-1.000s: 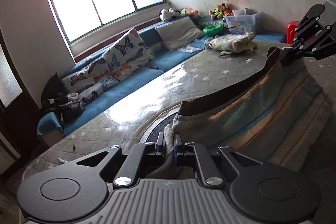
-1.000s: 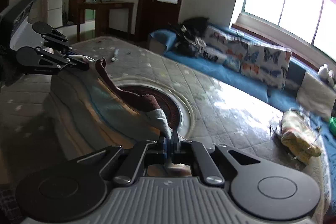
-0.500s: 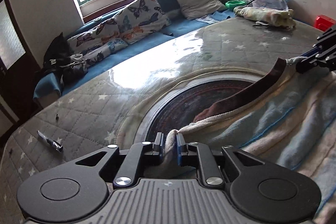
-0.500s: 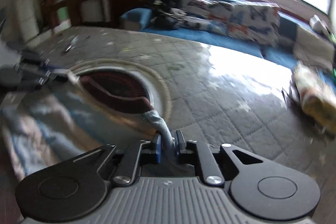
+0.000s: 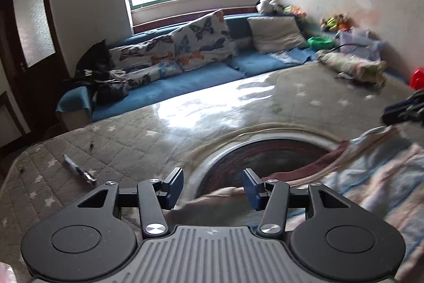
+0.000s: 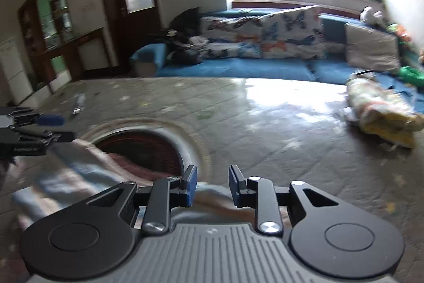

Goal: Fold clothes
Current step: 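Lower the folded shirt onto the table and open both tools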

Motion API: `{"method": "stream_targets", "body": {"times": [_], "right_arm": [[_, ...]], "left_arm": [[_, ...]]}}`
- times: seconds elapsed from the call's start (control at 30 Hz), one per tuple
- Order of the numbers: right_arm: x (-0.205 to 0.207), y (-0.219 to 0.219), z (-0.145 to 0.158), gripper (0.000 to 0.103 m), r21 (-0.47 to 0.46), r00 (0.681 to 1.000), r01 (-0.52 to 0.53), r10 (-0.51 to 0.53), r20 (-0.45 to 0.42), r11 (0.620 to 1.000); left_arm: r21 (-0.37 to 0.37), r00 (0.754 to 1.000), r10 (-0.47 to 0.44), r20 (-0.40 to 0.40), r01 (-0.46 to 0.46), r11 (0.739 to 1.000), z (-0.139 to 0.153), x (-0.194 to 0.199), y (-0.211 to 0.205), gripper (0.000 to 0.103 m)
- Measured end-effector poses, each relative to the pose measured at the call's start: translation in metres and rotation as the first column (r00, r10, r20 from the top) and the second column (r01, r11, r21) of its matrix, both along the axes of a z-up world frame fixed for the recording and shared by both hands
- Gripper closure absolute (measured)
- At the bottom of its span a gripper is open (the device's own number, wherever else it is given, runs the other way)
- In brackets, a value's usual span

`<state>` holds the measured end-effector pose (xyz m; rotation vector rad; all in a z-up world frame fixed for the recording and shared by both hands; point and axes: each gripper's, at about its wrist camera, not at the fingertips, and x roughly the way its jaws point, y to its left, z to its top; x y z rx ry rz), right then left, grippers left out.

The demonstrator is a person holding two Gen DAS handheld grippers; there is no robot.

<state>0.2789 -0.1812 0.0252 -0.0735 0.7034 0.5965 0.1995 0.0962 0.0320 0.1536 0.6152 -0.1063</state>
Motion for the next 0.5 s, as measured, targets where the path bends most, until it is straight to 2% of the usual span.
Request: {"method": "stream_targets", "body": {"times": [0.13, 0.23, 0.3, 0.5], "right_arm": [[-0.003, 0.021, -0.017, 0.075, -0.015, 0.998, -0.037, 0.036, -0.046, 0.999], [0.001, 0.032, -0.031, 0.075, -0.012, 0.996, -0.027, 0.026, -0.084, 1.0], [0.003, 0.036, -0.039, 0.075, -0.029, 0.997, -0.01, 0.008, -0.076, 1.0], [0.008, 0.032, -0.051, 0.069, -0.021, 0.997, -0.003, 0.001, -0.077, 1.0]], "left_arm": [[-0.024, 0.996, -0.08, -0.042, 0.079, 0.997, -0.013, -0.005, -0.022, 0.051], [-0.044, 0.996, -0.063, -0.066, 0.06, 0.997, -0.025, 0.008, -0.024, 0.051], [-0.059, 0.995, -0.048, -0.083, 0.044, 0.997, -0.032, 0.017, -0.023, 0.051], [-0.145, 0.989, 0.061, -0.135, -0.08, 0.986, -0.051, 0.032, 0.011, 0.051]]}}
